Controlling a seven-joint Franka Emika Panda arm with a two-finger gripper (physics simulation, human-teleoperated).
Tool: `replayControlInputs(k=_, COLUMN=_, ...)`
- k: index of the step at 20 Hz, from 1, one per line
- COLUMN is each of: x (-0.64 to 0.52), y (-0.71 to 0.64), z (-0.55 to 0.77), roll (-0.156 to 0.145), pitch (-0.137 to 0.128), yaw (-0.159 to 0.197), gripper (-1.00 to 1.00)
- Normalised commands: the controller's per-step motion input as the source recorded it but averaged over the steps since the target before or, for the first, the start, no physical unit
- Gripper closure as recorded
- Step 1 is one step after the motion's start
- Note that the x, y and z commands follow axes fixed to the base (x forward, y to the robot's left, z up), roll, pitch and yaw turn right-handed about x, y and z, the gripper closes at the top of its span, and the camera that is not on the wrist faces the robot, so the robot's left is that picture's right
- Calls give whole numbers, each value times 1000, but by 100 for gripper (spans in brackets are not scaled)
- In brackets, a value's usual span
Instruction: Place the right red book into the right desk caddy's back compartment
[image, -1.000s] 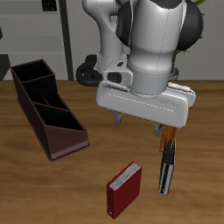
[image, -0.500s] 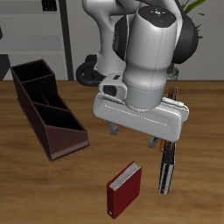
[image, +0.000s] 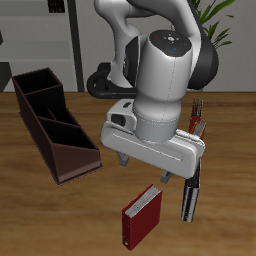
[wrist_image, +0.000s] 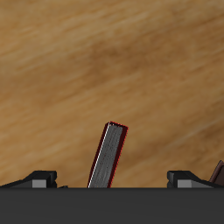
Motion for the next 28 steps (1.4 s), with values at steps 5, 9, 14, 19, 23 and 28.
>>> replayControlInputs(k=5, x=20, y=-169, z=-308, roll=-12, pitch=59, yaw=-43, gripper=-100)
replayControlInputs(k=9, x=0, y=25, z=-211, roll=17, pitch=29, yaw=-13, gripper=-100)
replayControlInputs(k=14, x=-23, y=64, z=-170, roll=7, pitch=29, yaw=-45, gripper=-100)
replayControlInputs(k=19, x=-23, y=29, z=-230, roll=11, pitch=27, yaw=-6, gripper=-100)
replayControlInputs(k=23, x=-1, y=31, z=-191, roll=12, pitch=35, yaw=-7, gripper=-100)
replayControlInputs(k=28, x=28, y=69, z=-185, roll=26, pitch=32, yaw=-1, gripper=-100)
